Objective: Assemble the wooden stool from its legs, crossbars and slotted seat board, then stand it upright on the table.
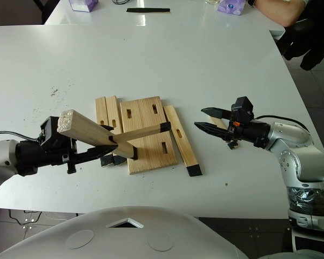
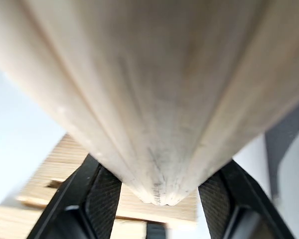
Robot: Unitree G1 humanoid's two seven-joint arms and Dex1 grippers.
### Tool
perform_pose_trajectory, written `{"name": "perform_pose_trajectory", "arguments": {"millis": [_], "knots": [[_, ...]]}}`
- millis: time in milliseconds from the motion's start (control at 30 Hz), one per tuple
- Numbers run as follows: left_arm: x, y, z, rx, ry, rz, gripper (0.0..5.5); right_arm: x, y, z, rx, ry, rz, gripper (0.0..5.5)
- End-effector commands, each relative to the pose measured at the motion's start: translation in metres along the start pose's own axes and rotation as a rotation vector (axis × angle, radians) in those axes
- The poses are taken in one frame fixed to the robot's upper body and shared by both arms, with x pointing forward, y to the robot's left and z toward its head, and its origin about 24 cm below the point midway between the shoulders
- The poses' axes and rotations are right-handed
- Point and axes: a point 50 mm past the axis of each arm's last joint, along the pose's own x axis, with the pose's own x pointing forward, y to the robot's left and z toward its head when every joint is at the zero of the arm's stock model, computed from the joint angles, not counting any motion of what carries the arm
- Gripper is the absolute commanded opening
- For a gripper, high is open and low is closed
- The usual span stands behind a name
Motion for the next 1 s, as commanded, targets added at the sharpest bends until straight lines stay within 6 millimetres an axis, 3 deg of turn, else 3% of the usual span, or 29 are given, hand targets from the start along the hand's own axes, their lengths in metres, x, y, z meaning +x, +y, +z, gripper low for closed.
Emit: {"name": "perform_pose_trajectory", "arguments": {"millis": [33,400,600,800,1000], "knots": [[-0.002,-0.003,-0.004,-0.014,0.041,-0.006,2.08,0.000,-0.001,0.003,-0.037,0.017,0.001,2.85],[0.000,0.016,-0.014,0.000,0.079,0.088,2.08,0.004,-0.001,-0.002,-0.041,0.015,0.002,2.85],[0.003,0.014,-0.015,0.047,0.122,0.084,2.08,0.006,0.000,-0.005,-0.043,0.023,0.004,2.85],[0.010,0.003,-0.033,0.153,0.263,0.060,2.08,0.008,0.003,-0.007,-0.041,0.022,0.010,2.85],[0.010,-0.001,-0.047,0.143,0.288,0.063,2.08,0.009,0.005,-0.009,-0.037,0.020,0.009,2.85]]}}
